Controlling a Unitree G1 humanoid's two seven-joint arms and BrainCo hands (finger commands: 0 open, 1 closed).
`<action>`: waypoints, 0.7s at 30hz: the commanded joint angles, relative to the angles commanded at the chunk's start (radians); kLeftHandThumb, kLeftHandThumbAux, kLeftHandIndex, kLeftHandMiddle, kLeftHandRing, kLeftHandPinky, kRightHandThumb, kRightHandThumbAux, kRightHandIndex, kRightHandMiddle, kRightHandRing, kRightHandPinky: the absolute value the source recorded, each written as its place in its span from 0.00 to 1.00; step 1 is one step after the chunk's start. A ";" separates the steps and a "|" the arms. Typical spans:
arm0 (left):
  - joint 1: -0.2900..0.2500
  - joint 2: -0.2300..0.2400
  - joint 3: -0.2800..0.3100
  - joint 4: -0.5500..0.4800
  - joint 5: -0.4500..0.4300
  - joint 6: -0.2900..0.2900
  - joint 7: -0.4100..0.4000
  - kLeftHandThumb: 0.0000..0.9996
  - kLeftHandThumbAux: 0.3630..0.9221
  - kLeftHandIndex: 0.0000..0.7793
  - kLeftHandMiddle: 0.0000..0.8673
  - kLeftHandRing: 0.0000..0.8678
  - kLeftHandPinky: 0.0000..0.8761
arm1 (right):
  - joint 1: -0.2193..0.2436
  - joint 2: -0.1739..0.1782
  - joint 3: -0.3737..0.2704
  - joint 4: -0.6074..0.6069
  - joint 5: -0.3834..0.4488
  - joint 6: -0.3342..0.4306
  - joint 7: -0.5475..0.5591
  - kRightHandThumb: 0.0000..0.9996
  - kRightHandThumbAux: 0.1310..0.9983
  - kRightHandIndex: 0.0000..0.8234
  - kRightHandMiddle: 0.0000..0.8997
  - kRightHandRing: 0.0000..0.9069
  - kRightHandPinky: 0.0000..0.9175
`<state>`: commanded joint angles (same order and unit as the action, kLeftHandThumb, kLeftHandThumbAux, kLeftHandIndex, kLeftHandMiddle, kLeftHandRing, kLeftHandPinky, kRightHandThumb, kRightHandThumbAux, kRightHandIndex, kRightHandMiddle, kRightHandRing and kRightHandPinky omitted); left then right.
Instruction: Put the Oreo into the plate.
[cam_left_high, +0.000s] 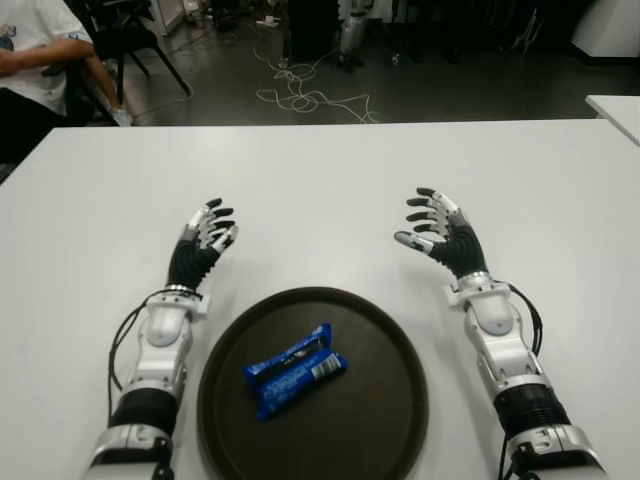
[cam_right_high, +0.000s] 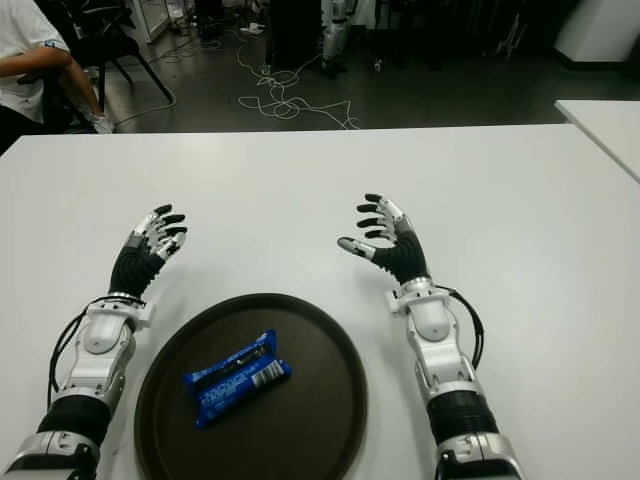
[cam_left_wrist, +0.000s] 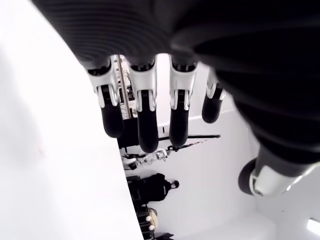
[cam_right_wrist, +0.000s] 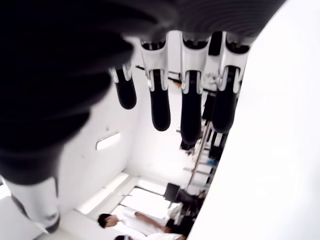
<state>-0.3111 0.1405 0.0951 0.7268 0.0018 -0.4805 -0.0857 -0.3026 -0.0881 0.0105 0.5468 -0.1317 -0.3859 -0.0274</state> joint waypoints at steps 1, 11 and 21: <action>-0.001 0.000 0.001 0.001 -0.001 0.001 -0.002 0.11 0.40 0.17 0.24 0.24 0.23 | -0.001 -0.001 0.001 0.004 -0.003 -0.003 -0.003 0.00 0.62 0.24 0.31 0.35 0.39; 0.003 0.003 0.003 0.009 0.000 -0.003 -0.006 0.11 0.37 0.17 0.26 0.25 0.23 | -0.001 -0.002 0.011 0.027 -0.034 -0.025 -0.037 0.00 0.63 0.24 0.31 0.34 0.37; 0.003 0.004 0.002 0.010 0.008 0.000 0.001 0.09 0.36 0.14 0.24 0.23 0.22 | -0.009 -0.010 0.022 0.050 -0.069 -0.045 -0.080 0.00 0.62 0.25 0.31 0.34 0.36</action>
<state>-0.3079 0.1448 0.0973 0.7366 0.0094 -0.4807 -0.0850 -0.3115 -0.0983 0.0324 0.5968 -0.2008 -0.4312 -0.1075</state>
